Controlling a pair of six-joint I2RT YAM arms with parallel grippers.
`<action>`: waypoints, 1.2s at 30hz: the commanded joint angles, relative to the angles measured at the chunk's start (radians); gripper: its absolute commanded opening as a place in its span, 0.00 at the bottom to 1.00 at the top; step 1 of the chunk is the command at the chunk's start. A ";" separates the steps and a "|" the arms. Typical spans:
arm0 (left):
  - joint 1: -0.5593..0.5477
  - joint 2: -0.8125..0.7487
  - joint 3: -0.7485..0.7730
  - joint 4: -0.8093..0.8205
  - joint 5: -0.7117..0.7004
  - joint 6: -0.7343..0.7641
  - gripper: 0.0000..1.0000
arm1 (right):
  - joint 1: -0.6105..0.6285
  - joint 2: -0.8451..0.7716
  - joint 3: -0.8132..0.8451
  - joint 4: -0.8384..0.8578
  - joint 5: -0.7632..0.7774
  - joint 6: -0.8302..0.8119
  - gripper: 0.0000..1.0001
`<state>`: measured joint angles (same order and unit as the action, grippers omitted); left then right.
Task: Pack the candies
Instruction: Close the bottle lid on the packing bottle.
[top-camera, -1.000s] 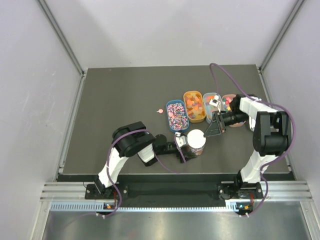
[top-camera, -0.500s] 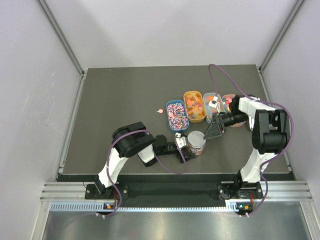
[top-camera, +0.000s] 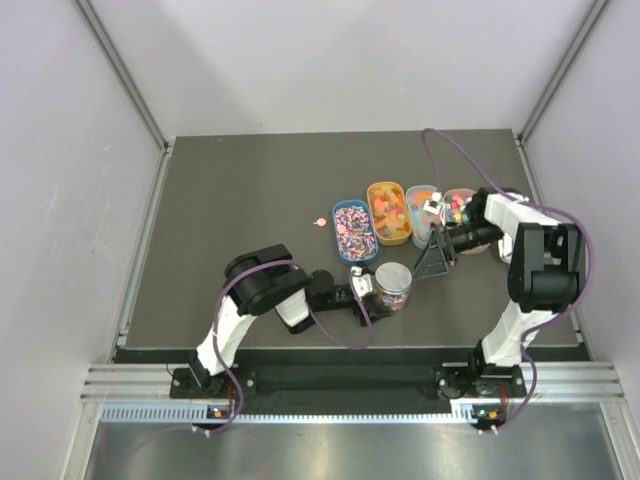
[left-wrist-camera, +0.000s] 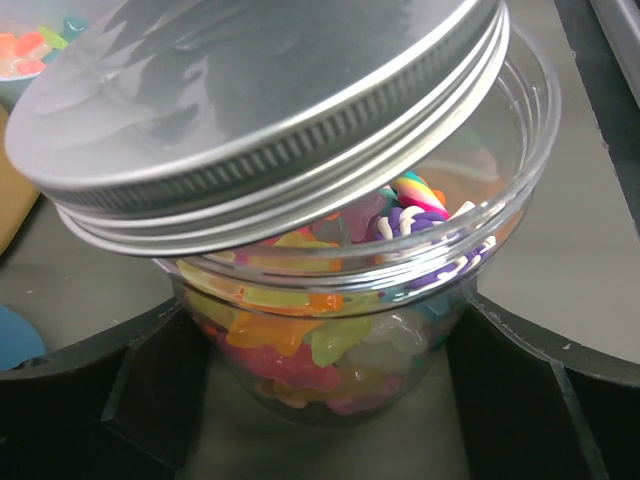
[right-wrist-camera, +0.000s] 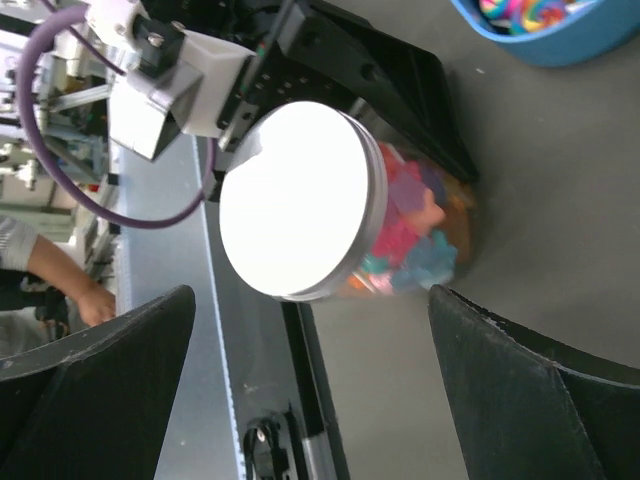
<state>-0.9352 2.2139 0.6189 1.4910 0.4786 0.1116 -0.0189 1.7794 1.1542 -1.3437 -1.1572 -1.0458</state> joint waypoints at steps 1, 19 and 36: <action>0.004 0.102 -0.087 0.206 -0.086 0.169 0.00 | -0.044 -0.058 0.059 -0.129 0.040 -0.059 1.00; 0.009 0.087 -0.067 0.178 -0.028 0.138 0.00 | 0.057 -0.637 0.020 0.685 0.307 0.309 1.00; 0.007 0.078 -0.085 0.196 -0.037 0.148 0.00 | 0.289 0.101 0.684 -0.048 0.500 -0.071 0.67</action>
<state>-0.9386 2.2036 0.6128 1.4906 0.4774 0.1379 0.2241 1.9263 1.8503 -1.2816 -0.7040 -1.0668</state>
